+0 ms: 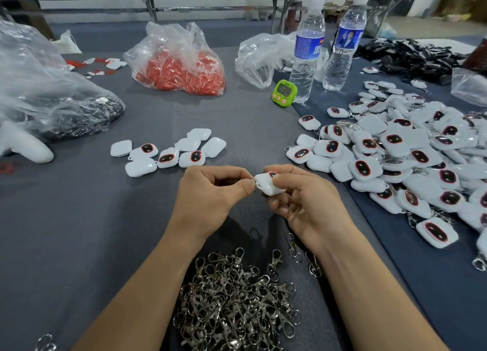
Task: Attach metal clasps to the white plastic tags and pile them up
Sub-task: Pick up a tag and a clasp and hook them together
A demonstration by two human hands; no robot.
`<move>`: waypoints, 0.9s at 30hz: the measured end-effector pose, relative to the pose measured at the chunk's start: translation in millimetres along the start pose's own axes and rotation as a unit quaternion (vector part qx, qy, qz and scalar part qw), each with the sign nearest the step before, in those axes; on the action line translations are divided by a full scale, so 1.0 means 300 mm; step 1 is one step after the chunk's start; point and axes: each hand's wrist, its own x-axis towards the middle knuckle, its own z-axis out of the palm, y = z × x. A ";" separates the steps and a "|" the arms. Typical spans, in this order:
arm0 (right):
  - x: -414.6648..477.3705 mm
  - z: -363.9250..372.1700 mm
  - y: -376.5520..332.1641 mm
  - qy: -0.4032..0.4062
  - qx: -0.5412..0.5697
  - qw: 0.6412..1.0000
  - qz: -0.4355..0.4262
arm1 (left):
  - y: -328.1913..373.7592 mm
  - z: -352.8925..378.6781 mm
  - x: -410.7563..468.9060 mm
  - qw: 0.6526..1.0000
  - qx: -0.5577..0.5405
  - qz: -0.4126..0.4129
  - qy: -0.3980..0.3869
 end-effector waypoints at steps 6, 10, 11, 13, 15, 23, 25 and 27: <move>0.002 0.001 0.001 0.004 -0.013 1.000 -0.002 | 0.004 0.008 -0.009 0.997 0.062 0.005 0.046; 0.004 0.005 0.009 0.019 -0.028 0.999 -0.021 | 0.002 0.002 -0.010 0.993 0.110 -0.001 0.049; 0.004 0.008 0.013 0.024 -0.035 0.999 -0.029 | 0.001 -0.001 -0.011 0.990 0.129 0.005 0.052; 0.004 0.013 0.020 0.033 -0.052 0.997 -0.049 | -0.002 -0.002 -0.014 0.985 0.163 0.016 0.051; 0.004 0.016 0.025 0.038 -0.069 0.995 -0.067 | -0.007 -0.003 -0.016 0.980 0.191 0.031 0.045; 0.006 0.019 0.021 0.037 -0.017 0.998 -0.041 | 0.000 0.012 -0.022 0.980 0.179 0.064 0.055; 0.004 0.018 0.017 0.030 0.013 0.999 -0.026 | 0.000 0.020 -0.020 0.988 0.136 0.047 0.062; 0.004 0.020 0.014 0.019 0.041 0.999 -0.013 | 0.004 0.025 -0.012 0.996 0.062 0.013 0.055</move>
